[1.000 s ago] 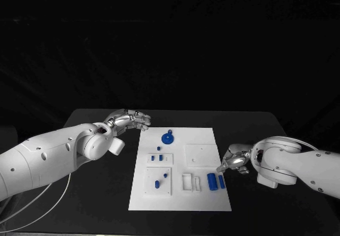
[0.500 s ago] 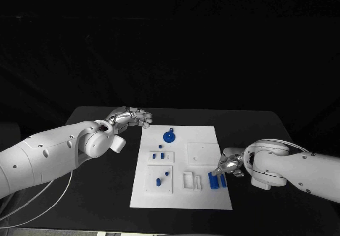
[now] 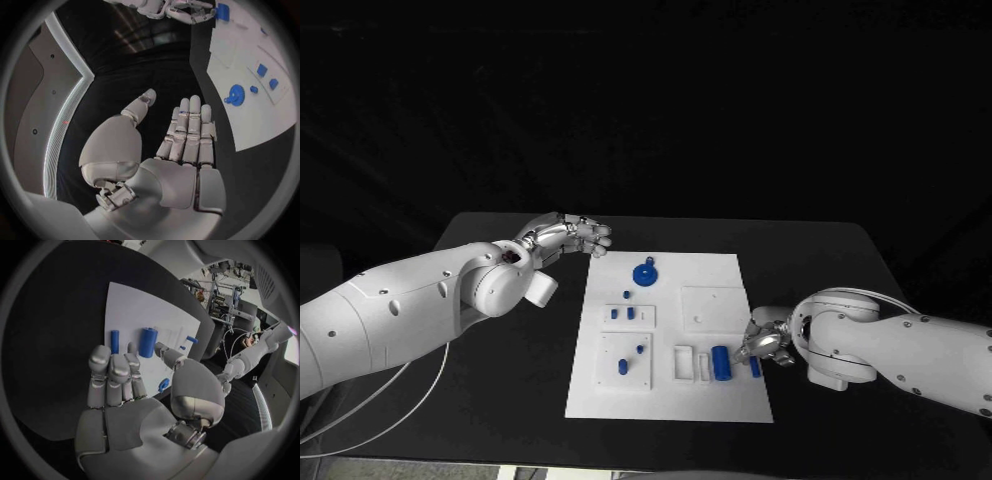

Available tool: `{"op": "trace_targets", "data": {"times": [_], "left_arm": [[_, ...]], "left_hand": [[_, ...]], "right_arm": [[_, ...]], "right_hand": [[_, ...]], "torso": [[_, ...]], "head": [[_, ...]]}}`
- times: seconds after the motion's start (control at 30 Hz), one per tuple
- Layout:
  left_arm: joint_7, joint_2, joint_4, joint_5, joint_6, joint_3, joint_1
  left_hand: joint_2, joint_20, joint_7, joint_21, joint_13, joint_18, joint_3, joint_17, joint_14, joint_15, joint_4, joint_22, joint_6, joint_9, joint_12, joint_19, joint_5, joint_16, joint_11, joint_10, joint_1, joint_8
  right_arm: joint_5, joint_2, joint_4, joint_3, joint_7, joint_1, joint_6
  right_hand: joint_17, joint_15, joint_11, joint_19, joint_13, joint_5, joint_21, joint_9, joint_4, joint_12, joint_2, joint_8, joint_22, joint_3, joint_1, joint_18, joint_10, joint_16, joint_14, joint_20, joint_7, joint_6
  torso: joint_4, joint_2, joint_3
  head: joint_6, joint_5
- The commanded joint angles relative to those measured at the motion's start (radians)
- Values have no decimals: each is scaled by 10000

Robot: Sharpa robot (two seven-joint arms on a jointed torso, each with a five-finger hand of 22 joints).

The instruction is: Assemble the parts on the task board

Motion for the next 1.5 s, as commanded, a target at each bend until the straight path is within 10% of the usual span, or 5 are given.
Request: {"op": "trace_targets", "data": {"times": [0.03,0.97,1.5], "left_arm": [[119,-9,25,-33,180,6,4],[-34,0,-24,-71,198,6,4],[-130,-22,-84,-130,106,6,4]], "left_hand": [[15,34,10,-53,10,-39,-41,17,16,41,7,11,-79,-13,-44,-38,-1,-67,-4,-45,-116,63],[101,29,10,-78,12,-28,-61,69,38,35,13,26,-84,-23,-51,-17,-54,-101,-2,-50,-133,63],[130,26,11,-84,13,-25,-64,89,56,30,15,32,-87,-27,-51,-7,-59,-107,-3,-48,-134,63]], "right_arm": [[-178,48,-17,-21,-31,-7,263],[-462,885,-382,-153,4,-303,-632],[-480,1282,-722,-173,-68,-559,-742]], "right_hand": [[15,29,16,-17,18,-51,56,-2,72,-28,-87,-35,178,-19,-16,534,-51,-66,24,51,93,68],[93,81,79,-47,-74,-50,50,-15,363,-206,-321,-222,153,-316,-318,534,-273,-128,19,45,163,-186],[132,70,60,-70,-51,-49,58,48,268,-208,19,-161,160,-354,-134,534,-278,-158,27,32,138,-51]], "torso": [[-4,0,11],[8,4,-7],[-5,5,-6]], "head": [[-44,1],[-54,65],[-113,114]]}}
